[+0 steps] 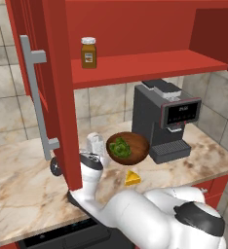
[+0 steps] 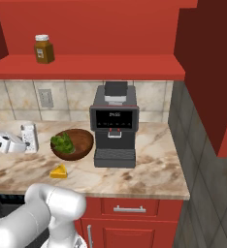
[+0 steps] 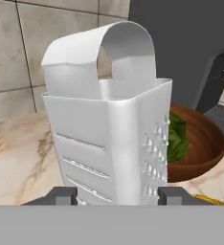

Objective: Pick the cheese from the fridge and the cheese grater from the cabinet and place them next to the salad bowl.

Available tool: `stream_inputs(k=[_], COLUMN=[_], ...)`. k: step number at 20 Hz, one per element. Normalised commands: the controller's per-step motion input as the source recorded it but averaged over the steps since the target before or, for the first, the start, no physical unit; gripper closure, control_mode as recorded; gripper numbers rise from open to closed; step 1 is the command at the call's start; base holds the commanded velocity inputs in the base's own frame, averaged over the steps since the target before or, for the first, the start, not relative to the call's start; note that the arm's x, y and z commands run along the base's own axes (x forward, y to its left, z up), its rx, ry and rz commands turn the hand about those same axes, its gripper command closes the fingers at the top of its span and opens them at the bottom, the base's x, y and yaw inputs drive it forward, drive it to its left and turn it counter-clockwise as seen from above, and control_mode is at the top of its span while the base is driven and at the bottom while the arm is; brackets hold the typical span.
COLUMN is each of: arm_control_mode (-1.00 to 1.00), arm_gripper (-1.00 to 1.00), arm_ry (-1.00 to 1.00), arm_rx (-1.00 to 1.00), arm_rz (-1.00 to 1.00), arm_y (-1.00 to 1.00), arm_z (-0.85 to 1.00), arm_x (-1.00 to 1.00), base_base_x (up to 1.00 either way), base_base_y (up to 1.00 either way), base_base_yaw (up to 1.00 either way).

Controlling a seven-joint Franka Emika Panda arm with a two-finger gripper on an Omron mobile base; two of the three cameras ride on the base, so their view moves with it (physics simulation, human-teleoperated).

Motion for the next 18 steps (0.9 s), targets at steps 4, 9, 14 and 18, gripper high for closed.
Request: stream_inputs(k=[4, 9, 14, 18], arm_control_mode=[-1.0, -1.0, -1.0, -1.0], arm_gripper=[1.0, 1.0, 1.0, 1.0], arm_ry=[0.0, 0.0, 0.0, 0.0], arm_rx=[-0.03, -0.02, 0.0, 0.0], arm_rz=[-0.07, -0.09, -0.08, -0.04], arm_y=[0.0, 0.0, -0.03, -0.09], arm_z=[-0.09, -0.07, -0.07, -0.01], arm_x=[0.06, 0.0, 0.0, 0.0], base_base_x=[0.0, 0.0, 0.0, 0.0], base_base_y=[0.0, 0.0, 0.0, 0.0], base_base_yaw=[0.0, 0.0, 0.0, 0.0])
